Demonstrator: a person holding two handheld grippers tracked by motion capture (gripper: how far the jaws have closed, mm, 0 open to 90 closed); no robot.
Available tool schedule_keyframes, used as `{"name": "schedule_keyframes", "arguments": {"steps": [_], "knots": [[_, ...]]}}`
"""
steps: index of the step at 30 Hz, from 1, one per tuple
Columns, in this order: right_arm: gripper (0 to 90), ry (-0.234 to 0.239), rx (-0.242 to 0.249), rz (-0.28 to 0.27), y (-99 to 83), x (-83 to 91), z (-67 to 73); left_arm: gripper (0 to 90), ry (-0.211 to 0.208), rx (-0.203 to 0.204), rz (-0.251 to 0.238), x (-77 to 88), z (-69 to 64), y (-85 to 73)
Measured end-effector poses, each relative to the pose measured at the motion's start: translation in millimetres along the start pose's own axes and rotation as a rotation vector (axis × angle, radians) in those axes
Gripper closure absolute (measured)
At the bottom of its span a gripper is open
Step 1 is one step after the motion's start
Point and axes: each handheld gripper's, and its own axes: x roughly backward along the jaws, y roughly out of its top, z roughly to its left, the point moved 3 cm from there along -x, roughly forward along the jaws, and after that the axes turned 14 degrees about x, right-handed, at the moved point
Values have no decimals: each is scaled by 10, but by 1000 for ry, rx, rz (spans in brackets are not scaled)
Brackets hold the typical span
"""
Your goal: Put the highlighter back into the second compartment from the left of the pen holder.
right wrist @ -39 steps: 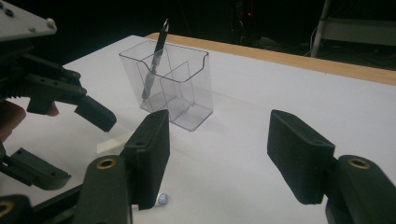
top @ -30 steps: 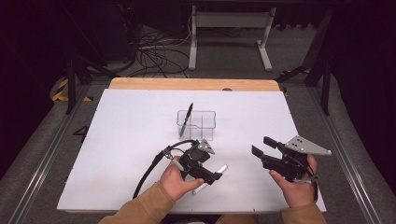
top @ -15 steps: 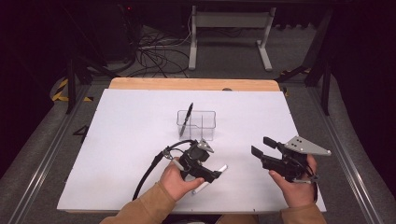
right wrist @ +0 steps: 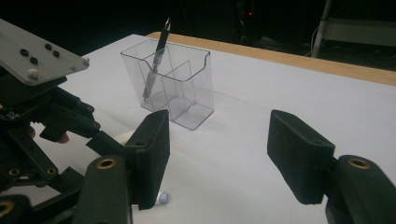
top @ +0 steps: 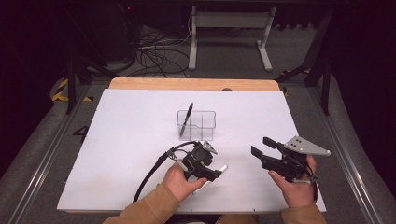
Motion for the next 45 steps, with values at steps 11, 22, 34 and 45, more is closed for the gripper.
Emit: {"name": "schedule_keyframes", "arguments": {"steps": [11,22,34,45], "knots": [[402,-1,1,7,-6,-5,1,568,34,-35,42,-126,-51,-20],[402,-1,2,7,-6,-4,4,646,114,-47,80,-231,-96,-47],[402,3,4,8,-5,-5,8,734,158,-42,65,-266,-95,-56],[402,5,3,11,-7,-15,13,783,168,-22,59,-269,-101,-55]]}}
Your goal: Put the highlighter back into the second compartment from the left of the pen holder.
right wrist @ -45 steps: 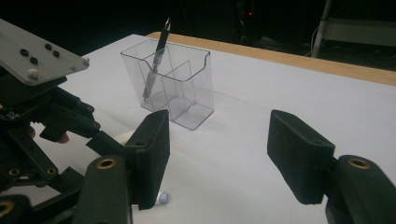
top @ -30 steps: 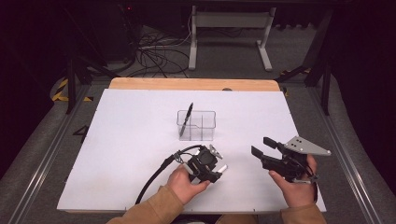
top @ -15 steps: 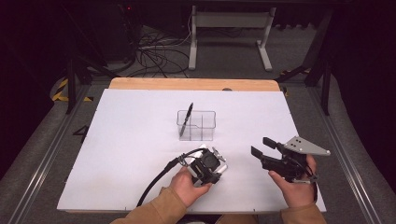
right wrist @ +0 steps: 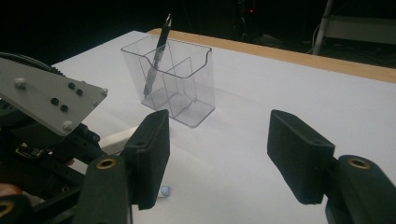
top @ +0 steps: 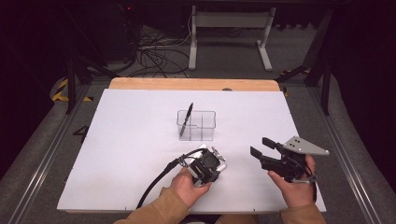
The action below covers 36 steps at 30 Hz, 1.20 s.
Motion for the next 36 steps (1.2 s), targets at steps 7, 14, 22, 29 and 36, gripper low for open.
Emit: {"name": "schedule_keyframes", "arguments": {"steps": [7,14,22,29,36], "knots": [[402,-2,1,-4,1,10,-6,786,-23,-18,-22,57,-2,11],[404,-2,-2,-6,2,13,-6,787,-42,-29,-94,234,13,45],[404,-1,-2,-6,4,11,-2,787,-63,-34,-114,318,-4,55],[404,-2,-1,-5,3,11,-4,786,-75,-46,-134,399,-23,69],[404,-4,-4,-8,4,17,-7,786,-91,-81,-164,543,-72,82]]}}
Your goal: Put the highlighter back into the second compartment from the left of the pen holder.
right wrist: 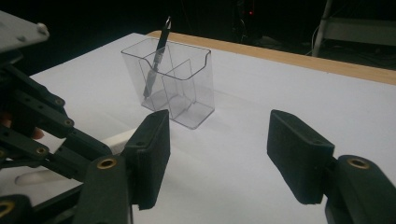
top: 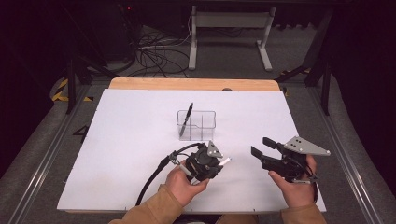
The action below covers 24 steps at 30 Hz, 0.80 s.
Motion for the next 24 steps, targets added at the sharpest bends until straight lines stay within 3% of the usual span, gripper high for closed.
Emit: {"name": "schedule_keyframes", "arguments": {"steps": [10,19,24], "knots": [[404,2,-2,4,-4,-15,3,786,-61,-40,-106,284,2,122],[404,6,-6,5,-7,-21,5,786,-142,-9,-201,467,82,245],[404,6,-4,5,-7,-21,6,786,-156,-2,-263,559,136,319]]}}
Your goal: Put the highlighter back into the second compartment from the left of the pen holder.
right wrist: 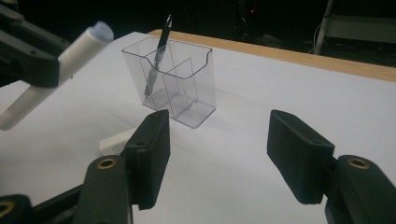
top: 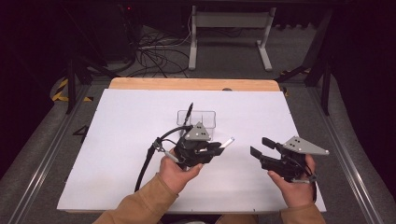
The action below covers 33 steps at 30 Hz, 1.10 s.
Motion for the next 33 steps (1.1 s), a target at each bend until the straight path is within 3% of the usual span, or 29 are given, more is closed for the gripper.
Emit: {"name": "schedule_keyframes", "arguments": {"steps": [13,22,26,33], "knots": [[404,1,0,-1,-1,-2,1,786,-13,12,-110,59,205,213],[404,2,4,1,-5,-5,0,786,-29,44,-191,75,340,309],[404,2,5,2,-5,-6,0,786,-40,53,-200,75,388,355],[404,3,4,3,-9,-10,1,786,-47,58,-260,76,517,442]]}}
